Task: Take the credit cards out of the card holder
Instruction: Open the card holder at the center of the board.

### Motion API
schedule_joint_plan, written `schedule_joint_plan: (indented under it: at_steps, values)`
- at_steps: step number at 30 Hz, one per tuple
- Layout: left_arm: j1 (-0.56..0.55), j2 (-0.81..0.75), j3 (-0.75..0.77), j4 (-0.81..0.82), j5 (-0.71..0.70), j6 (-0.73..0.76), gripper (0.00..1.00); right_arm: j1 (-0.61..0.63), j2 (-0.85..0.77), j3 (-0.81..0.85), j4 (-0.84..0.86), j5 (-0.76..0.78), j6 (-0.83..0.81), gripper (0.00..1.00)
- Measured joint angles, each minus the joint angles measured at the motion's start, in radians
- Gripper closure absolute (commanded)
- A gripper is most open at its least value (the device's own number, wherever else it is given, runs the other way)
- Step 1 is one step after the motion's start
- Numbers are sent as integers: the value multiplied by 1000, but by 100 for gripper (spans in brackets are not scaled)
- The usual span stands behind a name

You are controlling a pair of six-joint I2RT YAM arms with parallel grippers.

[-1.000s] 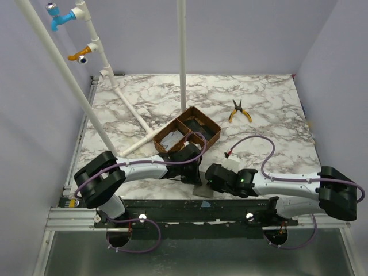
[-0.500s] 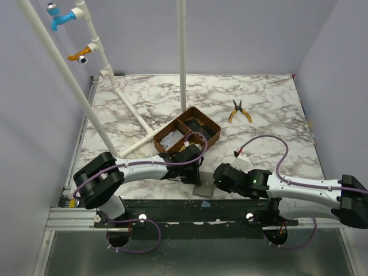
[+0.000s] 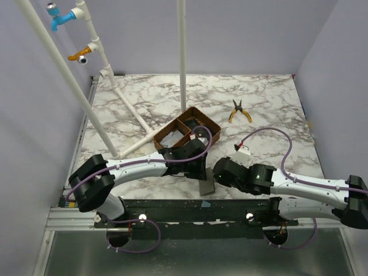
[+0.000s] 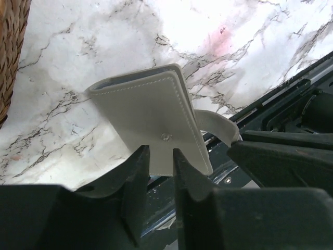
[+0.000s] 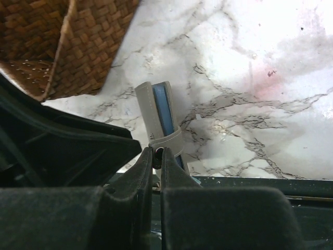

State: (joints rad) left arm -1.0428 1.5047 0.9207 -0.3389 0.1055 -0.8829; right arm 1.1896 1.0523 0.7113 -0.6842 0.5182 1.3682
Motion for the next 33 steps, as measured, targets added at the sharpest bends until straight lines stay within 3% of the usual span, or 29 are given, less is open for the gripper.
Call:
schedule_joint_plan:
  at_steps: [10,33]
  values:
    - [0,0,5,2,0,19,61,0,5,90,-50,20,-35,99]
    - [0,-49,3,0,0,18,59,0,13,124,-122,27,-42,99]
